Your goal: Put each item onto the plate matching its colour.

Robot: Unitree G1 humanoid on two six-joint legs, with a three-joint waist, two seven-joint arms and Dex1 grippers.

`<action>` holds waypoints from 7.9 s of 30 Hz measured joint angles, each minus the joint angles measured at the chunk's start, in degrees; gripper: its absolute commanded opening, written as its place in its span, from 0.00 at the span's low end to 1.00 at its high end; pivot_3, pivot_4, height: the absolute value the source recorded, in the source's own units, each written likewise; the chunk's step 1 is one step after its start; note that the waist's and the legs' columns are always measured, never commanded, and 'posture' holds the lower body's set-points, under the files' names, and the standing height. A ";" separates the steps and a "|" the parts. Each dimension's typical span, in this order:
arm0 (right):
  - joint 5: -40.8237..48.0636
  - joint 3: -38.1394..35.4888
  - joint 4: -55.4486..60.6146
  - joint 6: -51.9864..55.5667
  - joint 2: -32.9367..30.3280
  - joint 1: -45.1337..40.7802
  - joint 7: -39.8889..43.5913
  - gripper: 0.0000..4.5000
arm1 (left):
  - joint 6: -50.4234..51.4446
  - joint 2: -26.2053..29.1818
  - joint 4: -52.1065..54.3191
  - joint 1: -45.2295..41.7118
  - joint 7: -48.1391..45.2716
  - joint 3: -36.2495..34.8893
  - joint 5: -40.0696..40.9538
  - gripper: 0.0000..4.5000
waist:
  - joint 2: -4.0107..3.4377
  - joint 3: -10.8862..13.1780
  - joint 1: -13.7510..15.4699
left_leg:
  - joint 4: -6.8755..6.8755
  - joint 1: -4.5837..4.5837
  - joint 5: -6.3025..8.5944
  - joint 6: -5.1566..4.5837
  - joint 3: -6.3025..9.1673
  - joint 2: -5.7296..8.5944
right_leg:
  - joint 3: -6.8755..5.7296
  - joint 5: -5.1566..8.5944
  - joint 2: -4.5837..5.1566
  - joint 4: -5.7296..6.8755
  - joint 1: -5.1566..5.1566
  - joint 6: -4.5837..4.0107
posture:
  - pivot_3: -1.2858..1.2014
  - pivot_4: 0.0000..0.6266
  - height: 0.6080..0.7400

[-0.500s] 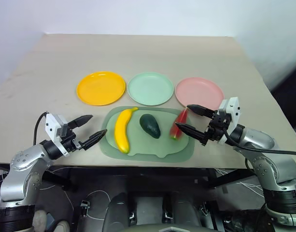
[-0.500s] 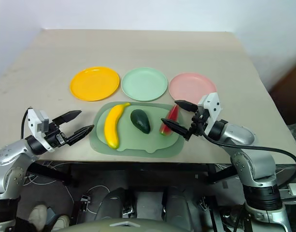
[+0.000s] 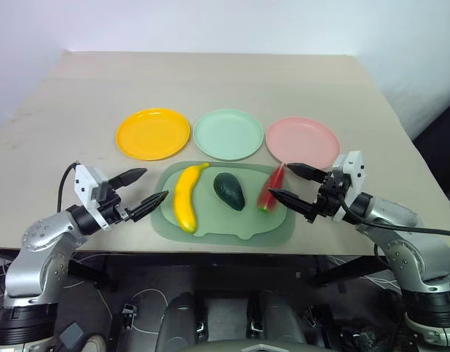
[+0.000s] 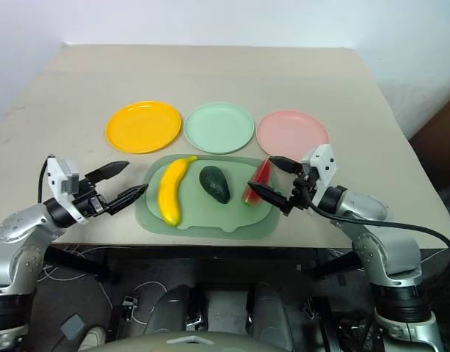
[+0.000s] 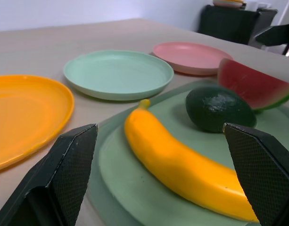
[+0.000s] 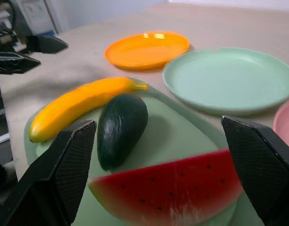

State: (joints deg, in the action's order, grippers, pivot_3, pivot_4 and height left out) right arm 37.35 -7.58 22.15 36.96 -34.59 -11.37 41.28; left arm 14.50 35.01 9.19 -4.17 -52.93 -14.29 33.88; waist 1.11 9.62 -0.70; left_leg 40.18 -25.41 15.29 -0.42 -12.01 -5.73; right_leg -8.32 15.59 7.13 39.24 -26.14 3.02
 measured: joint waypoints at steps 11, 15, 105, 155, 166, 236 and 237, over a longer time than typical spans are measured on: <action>10.68 -0.97 0.98 30.80 -4.27 -12.35 -12.83 1.00 | -1.31 -2.97 -1.54 -2.64 -1.32 4.73 -2.07 0.99 | 0.01 0.00 -0.17 | -0.01 -0.03 0.00 -0.01 0.01 -0.01 | 0.01 0.00 0.00 0.00 -0.05 -0.01 | 0.52 0.24 0.66; 13.93 -2.51 -1.67 40.41 -1.35 -18.44 -17.51 1.00 | -1.69 -2.94 -1.67 -3.36 -2.09 4.95 -2.37 0.99 | 0.00 -0.01 -0.18 | -0.01 -0.05 0.00 -0.01 -0.01 -0.01 | 0.01 -0.01 0.00 0.00 -0.06 -0.01 | 0.52 0.24 0.66; -33.99 20.16 -82.87 -1.27 8.18 -59.96 -11.01 1.00 | -7.22 -5.06 -2.31 -1.19 2.23 5.01 -6.19 1.00 | -0.10 -0.01 -1.86 | -0.11 -0.17 -0.05 0.08 -0.34 -0.06 | 0.13 -0.01 -0.04 0.04 -0.37 0.02 | 0.52 0.24 0.66; -5.68 7.69 -11.40 55.01 28.14 -30.87 -26.05 1.00 | -5.99 -1.86 -4.62 -3.74 -0.51 3.26 -5.66 1.00 | -0.12 0.00 -1.84 | -0.16 -0.17 -0.05 0.09 -0.21 -0.06 | 0.11 -0.01 -0.06 0.00 -0.33 0.00 | 0.52 0.24 0.66; -6.53 11.29 -11.78 51.48 22.94 -33.04 -22.45 0.49 | -5.99 -1.88 -4.50 -3.09 0.00 3.19 -5.66 1.00 | -0.12 0.00 -1.84 | -0.17 -0.17 -0.05 0.09 -0.21 -0.06 | 0.11 -0.01 -0.06 -0.01 -0.35 0.00 | 0.52 0.24 0.66; -4.11 4.24 -2.01 -4.15 6.04 -5.10 10.12 0.99 | 20.64 -13.45 24.75 4.97 41.29 7.69 -11.35 1.00 | -0.07 0.00 -0.09 | -0.11 0.01 -0.01 0.03 -0.04 -0.04 | 0.08 0.00 -0.08 -0.06 -0.07 0.00 | 0.52 0.24 0.66; -4.54 5.06 -2.01 -4.42 6.09 -4.71 10.11 0.99 | 21.88 -13.81 24.77 4.33 42.24 8.27 -11.81 1.00 | -0.07 0.00 -0.08 | -0.11 0.00 -0.01 0.03 -0.04 -0.03 | 0.09 0.00 -0.06 -0.06 -0.07 0.00 | 0.52 0.24 0.66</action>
State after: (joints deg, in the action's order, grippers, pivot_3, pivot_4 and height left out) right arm 32.81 -2.53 20.14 32.54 -28.50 -16.08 51.39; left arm 36.38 21.21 33.96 0.17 -10.69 -6.02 22.07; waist 1.03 9.62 -0.78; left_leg 40.07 -25.40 15.28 -0.39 -12.05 -5.76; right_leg -8.23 15.59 7.07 39.18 -26.21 3.02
